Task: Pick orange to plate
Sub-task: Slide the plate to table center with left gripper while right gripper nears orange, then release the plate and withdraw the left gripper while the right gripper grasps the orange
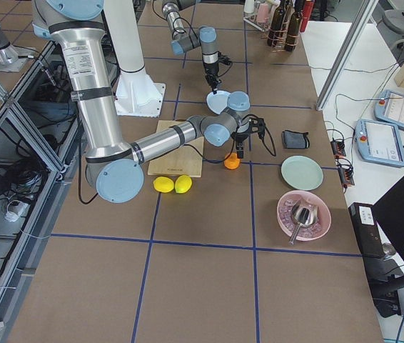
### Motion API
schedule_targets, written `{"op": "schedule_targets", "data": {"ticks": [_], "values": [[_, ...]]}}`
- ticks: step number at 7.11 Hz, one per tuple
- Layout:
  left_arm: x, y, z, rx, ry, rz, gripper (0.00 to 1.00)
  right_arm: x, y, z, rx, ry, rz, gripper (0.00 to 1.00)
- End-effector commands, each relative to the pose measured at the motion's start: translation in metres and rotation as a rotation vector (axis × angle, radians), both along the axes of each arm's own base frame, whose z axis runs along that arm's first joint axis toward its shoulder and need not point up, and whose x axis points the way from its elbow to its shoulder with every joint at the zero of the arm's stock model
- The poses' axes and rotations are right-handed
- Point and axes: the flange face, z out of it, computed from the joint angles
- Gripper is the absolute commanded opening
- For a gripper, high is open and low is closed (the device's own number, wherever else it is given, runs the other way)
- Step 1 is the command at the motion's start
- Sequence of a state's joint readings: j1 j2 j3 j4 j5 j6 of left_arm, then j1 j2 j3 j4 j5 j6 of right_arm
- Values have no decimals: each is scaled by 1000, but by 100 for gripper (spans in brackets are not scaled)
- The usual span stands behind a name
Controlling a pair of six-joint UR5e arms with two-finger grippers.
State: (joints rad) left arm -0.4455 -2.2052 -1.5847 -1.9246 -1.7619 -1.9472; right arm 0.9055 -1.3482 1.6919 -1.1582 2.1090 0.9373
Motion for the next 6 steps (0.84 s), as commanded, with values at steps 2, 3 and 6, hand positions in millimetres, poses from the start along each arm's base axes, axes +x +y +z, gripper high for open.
{"op": "schedule_targets", "data": {"ticks": [2,3,6], "values": [[-10,-6,20,12,7,-10,91,-2,1,1,-1,1,-4,100],[-10,-4,18,13,10,-8,100,-4,2,3,-4,5,-7,100],[-31,-16,0,65,32,-6,100,-32,14,12,14,54,-20,100]]}}
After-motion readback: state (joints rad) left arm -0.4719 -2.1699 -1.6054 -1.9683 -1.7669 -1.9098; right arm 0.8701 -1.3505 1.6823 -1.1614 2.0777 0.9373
